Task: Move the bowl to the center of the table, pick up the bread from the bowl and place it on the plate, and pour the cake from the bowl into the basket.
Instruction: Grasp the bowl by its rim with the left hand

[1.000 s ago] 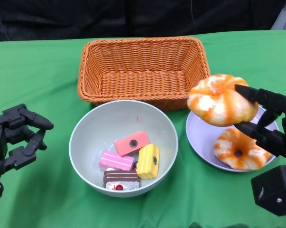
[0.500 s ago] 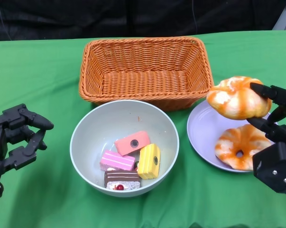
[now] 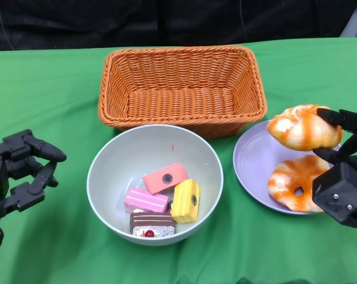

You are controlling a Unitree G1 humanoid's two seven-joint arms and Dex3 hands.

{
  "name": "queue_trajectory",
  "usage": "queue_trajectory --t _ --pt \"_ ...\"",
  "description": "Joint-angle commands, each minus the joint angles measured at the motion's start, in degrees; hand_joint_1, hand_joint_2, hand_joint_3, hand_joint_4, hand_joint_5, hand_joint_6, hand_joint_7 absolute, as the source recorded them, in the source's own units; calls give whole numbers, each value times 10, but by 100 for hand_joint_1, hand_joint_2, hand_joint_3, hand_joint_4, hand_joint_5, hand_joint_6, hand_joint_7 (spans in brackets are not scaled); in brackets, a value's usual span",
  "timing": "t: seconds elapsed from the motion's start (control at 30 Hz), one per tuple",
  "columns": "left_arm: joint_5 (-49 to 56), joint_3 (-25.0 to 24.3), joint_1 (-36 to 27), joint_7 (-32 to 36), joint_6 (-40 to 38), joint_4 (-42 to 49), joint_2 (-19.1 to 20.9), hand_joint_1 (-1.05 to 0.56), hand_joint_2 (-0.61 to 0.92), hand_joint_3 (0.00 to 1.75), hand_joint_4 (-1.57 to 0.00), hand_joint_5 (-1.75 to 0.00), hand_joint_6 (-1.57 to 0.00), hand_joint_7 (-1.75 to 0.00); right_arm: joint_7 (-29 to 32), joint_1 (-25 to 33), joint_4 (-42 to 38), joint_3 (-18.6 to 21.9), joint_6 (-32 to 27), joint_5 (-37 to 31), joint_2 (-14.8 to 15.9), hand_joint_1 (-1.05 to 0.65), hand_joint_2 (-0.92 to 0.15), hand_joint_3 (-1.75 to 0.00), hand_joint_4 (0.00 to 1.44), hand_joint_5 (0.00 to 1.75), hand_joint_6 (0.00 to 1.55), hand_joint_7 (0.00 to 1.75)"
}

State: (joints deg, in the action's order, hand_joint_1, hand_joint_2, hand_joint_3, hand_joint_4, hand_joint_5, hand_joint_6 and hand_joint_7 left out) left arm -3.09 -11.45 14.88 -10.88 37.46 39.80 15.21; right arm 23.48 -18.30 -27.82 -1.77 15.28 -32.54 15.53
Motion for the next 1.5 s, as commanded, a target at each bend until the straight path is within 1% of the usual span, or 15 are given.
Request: queue_trajectory --t 0.03,0.2,0.4,0.53,0.67,0.83,1.0,1.07,1.17,1.3,1.33,1.37,1.4,1.43,1.5 --pt "2 -4 -2 8 2 -1 12 -4 73 68 -82 -143 -82 -111 14 -21 -25 -6 -3 2 12 -12 -88 0 81 120 119 3" --pt "3 -3 -3 11 2 -3 10 -6 73 70 -81 -142 -81 -112 12 -39 -45 -21 -8 2 15 -15 -89 0 81 115 118 2" --pt "-1 -3 -5 7 -1 -9 9 -4 73 71 -80 -143 -80 -114 16 -69 -85 -44 -9 -2 10 -15 -90 -1 81 116 118 2" --pt "-2 -3 -6 6 -1 -10 9 -3 73 72 -80 -143 -80 -114 20 -81 -100 -56 -16 -1 9 -15 -90 0 82 109 117 1" --pt "-1 -2 -10 6 4 -14 9 -3 72 72 -81 -144 -79 -114 19 -116 -157 -79 -20 -5 -1 -16 -91 -1 82 108 117 1" --pt "-7 -3 -11 3 2 -17 6 -2 73 73 -80 -145 -80 -114 26 -141 -194 -103 -28 -12 -8 -17 -91 0 81 106 117 0" --pt "-4 -2 -15 6 -4 -22 7 -2 73 72 -80 -145 -80 -113 27 -158 -226 -121 -37 -14 -15 -18 -91 0 81 110 116 0" --pt "2 -2 -15 10 1 -21 8 -3 74 71 -80 -144 -80 -113 28 -162 -237 -127 -35 -13 -18 -19 -91 0 79 118 117 1" --pt "2 -2 -15 9 3 -21 8 -2 74 70 -81 -144 -80 -113 26 -166 -248 -133 -34 -10 -21 -19 -91 0 77 120 117 0" --pt "0 -2 -14 7 2 -20 7 -2 74 71 -81 -144 -80 -112 -14 -172 -251 -146 -61 -11 -19 -22 -92 -4 73 124 114 0" --pt "-1 -2 -14 6 1 -20 7 -2 74 71 -81 -144 -80 -112 -31 -172 -245 -151 -75 -12 -17 -23 -92 -7 72 116 111 0" --pt "-2 -3 -15 7 -1 -22 6 -2 74 71 -81 -144 -80 -112 -48 -170 -232 -154 -87 -12 -14 -23 -92 -8 74 98 107 1" --pt "-1 -2 -15 8 -3 -24 6 -3 73 71 -80 -144 -80 -112 -64 -166 -216 -156 -99 -12 -12 -22 -92 -7 75 89 105 0" --pt "2 -2 -16 10 -2 -24 6 -3 73 71 -80 -144 -80 -112 -83 -159 -192 -158 -112 -12 -9 -22 -92 -6 75 85 102 0" --pt "7 0 -16 14 1 -24 6 -2 74 71 -81 -144 -81 -112 -124 -145 -140 -165 -132 -14 2 -25 -92 -3 68 76 88 0"
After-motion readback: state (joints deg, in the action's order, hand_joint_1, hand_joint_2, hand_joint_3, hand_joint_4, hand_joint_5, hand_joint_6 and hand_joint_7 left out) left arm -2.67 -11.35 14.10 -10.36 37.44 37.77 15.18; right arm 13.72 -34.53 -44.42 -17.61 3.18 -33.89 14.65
